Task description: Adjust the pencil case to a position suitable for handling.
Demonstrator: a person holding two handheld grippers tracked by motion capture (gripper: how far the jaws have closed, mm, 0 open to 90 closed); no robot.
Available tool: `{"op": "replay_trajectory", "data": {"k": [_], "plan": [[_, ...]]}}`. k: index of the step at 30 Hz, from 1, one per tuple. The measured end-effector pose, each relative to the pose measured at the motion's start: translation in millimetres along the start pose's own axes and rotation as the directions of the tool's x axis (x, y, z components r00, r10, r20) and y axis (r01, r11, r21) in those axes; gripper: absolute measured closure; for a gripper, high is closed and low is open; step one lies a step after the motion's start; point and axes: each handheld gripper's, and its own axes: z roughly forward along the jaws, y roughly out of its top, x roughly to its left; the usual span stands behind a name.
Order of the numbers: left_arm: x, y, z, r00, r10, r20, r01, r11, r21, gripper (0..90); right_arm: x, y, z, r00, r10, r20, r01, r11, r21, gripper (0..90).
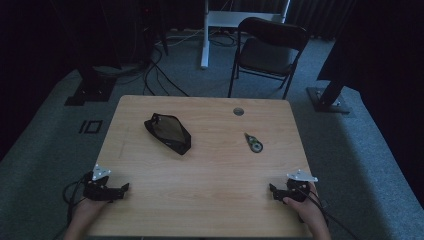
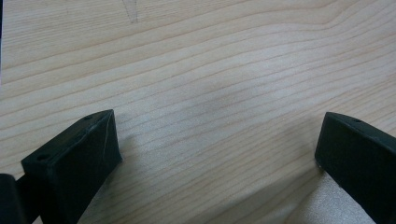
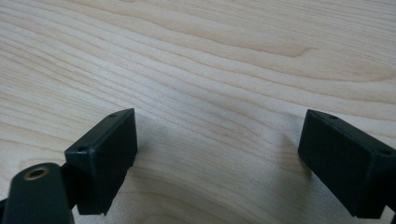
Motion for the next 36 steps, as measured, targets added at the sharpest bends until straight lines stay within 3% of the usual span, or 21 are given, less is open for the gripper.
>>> {"op": "replay_trajectory", "data": {"k": [8, 21, 36], "plan": [[0.2, 0.3, 0.2, 1.0, -0.001, 0.0, 0.001, 1.0, 0.0, 0.0, 1.8, 1.4, 1.4, 0.9998, -0.016, -0.01, 0.016, 1.0, -0.003, 11.5], [0.2, 0.6, 0.6, 1.0, 0.0, 0.001, 0.0, 1.0, 0.0, 0.0, 20.4, 17.6, 17.0, 0.9993, -0.038, -0.002, 0.038, 0.999, -0.016, 13.5], [-0.1, 0.6, 0.6, 1.0, 0.008, 0.006, -0.008, 1.0, 0.0, 0.0, 53.4, 44.6, 30.2, 0.9935, -0.086, -0.075, 0.082, 0.995, -0.051, 13.7]]}}
